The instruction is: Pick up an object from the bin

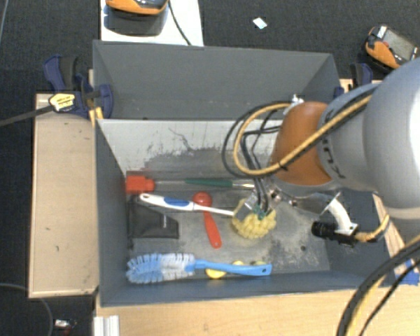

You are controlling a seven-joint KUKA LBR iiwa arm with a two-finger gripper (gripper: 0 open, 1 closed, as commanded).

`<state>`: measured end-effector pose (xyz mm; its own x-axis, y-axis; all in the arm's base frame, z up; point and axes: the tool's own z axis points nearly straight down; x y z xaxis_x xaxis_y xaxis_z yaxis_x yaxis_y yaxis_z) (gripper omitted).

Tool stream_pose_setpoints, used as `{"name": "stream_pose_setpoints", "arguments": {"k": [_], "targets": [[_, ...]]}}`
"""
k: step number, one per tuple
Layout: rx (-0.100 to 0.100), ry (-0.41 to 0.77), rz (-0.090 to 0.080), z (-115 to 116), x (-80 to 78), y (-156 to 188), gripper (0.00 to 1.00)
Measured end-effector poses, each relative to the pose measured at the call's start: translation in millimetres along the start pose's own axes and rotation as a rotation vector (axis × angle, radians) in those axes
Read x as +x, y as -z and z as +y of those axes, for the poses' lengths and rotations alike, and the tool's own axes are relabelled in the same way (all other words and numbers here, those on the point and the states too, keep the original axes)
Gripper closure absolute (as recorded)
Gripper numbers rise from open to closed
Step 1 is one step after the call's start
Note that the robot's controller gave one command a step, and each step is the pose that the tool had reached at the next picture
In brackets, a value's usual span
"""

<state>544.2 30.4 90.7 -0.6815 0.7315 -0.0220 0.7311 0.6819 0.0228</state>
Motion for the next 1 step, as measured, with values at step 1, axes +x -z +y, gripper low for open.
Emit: {"name": "stream_pose_setpoints", "arguments": {"k": [1], "targets": [[0.000, 0.002, 0.000, 0.1, -0.1, 0.0, 1.00]]}}
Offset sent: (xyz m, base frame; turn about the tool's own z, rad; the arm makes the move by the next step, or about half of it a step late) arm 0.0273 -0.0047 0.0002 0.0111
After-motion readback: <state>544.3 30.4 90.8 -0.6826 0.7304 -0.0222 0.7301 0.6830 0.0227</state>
